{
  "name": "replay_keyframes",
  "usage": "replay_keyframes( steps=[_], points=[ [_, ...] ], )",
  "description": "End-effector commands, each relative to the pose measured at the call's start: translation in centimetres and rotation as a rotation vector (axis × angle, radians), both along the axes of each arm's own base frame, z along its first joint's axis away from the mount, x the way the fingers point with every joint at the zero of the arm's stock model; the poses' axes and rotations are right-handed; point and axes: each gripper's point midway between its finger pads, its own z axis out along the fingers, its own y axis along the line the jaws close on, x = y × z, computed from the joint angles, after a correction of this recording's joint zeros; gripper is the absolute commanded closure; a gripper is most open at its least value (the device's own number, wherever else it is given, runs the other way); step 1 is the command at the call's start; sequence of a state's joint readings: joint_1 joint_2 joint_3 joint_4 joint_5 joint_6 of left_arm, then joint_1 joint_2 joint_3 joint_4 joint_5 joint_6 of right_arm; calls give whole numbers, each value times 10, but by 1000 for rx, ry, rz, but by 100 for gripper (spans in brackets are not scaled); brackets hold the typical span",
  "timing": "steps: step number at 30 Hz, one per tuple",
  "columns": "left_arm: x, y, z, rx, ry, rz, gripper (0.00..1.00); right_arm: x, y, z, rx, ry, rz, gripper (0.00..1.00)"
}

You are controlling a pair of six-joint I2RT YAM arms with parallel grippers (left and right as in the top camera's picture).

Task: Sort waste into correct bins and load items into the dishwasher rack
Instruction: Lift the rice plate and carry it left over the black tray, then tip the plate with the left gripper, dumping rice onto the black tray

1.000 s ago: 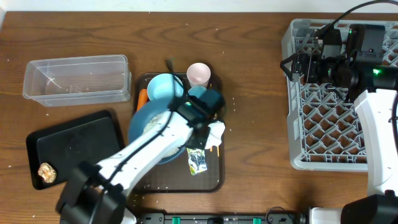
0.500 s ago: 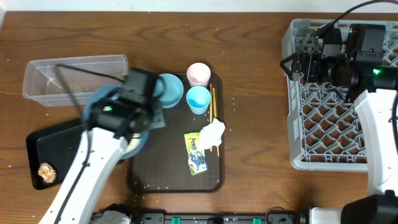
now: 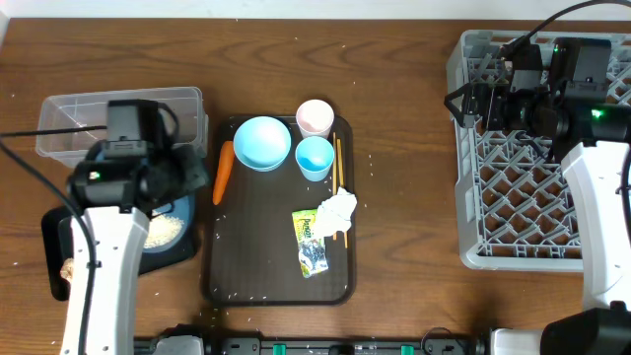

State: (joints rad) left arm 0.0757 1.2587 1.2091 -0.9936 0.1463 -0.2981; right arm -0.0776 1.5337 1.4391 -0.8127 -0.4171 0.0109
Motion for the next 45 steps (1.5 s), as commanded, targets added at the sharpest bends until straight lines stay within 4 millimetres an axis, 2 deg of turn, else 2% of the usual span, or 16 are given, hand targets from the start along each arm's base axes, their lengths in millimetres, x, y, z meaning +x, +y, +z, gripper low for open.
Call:
replay_keyframes(
  steps=[1,8,12,21,27,35,41,45],
  points=[
    [9,9,16,-28,-76,-24,94,3,3,7,-3,-21,12,1],
    [21,29,26,-204,-197,-22,93,2,3,7,-3,-20,11,1],
    [20,38,28,-304,-236,-44,94,1,3,6,-2,-12,12,1],
    [9,44,44,-499,-334,-92,94,-2,3,4,-1,4,11,1],
    [-6,55,39,-508,-311,-57,94,-2,3,3,0,6,11,1],
    [-13,75,38,-500,-326,15,94,-2,3,3,0,6,12,1],
    [-16,78,54,-563,-417,-2,94,-3,3,3,0,10,11,1],
    [-18,81,53,-563,-419,5,94,-3,3,3,0,11,11,1]
  ],
)
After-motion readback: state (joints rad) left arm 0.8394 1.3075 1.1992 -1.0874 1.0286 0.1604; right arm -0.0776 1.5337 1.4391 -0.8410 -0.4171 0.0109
